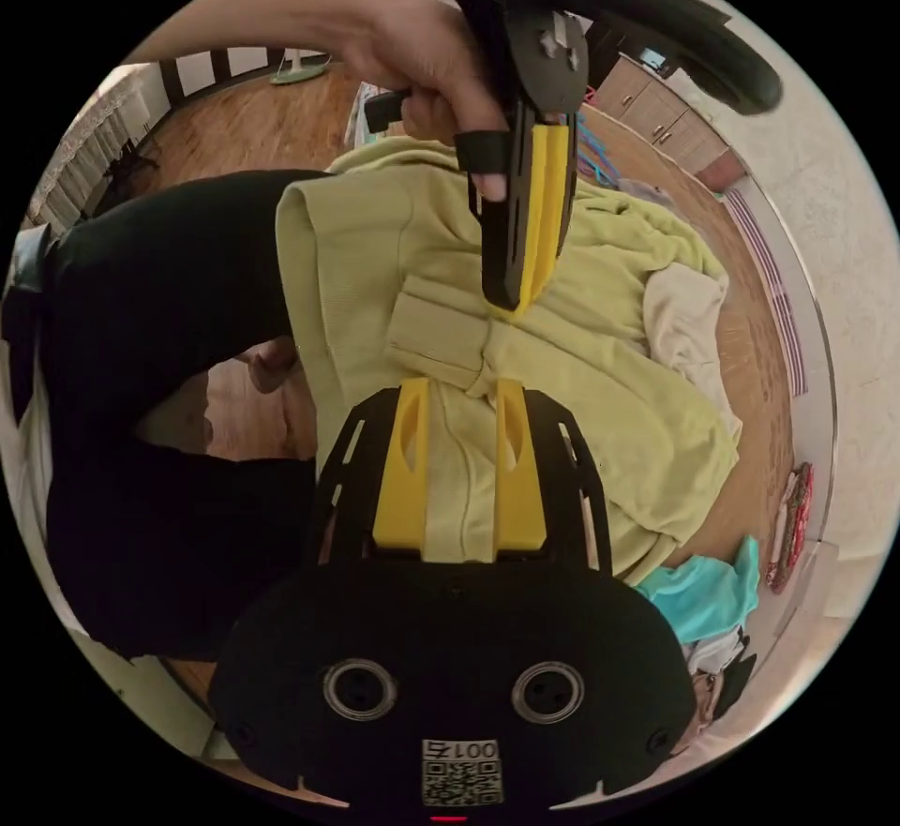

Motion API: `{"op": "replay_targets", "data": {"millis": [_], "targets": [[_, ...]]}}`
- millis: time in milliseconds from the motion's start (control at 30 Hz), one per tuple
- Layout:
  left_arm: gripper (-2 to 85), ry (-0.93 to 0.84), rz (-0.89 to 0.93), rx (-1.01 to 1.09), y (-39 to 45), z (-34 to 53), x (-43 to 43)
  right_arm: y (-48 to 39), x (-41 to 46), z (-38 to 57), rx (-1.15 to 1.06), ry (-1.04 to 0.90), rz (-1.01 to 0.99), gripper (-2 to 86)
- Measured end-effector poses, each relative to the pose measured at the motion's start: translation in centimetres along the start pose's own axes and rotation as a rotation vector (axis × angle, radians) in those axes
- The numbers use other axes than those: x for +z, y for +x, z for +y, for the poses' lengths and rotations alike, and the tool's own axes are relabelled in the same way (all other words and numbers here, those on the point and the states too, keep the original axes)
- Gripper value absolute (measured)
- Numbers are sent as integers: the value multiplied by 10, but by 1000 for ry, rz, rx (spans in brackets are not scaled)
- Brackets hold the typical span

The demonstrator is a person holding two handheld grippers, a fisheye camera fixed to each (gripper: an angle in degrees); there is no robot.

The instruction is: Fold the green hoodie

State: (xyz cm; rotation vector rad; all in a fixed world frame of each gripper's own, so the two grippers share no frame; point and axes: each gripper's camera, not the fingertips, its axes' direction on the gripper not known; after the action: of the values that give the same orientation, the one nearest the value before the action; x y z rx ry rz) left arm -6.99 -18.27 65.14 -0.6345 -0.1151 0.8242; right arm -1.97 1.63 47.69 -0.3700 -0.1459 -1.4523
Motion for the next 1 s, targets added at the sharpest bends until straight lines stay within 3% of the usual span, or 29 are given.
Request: {"op": "replay_targets", "data": {"millis": [167,500,667,833,933,1000], "targets": [[-2,43,83,-107,-12,5,1,-11,-4,8,63,1,42,53],[-10,318,331,-228,-12,63,-50,-86,-43,62,271,101,238,20],[-9,181,68,-226,18,52,-36,-109,-22,75,346,20,155,10],[1,106,-3,-229,45,36,-35,-119,-29,109,445,28,163,13],[32,96,-140,-253,65,39,-60,-102,-47,157,643,45,255,31],[41,88,-273,-283,83,41,-82,-85,-47,207,798,46,209,55]]}}
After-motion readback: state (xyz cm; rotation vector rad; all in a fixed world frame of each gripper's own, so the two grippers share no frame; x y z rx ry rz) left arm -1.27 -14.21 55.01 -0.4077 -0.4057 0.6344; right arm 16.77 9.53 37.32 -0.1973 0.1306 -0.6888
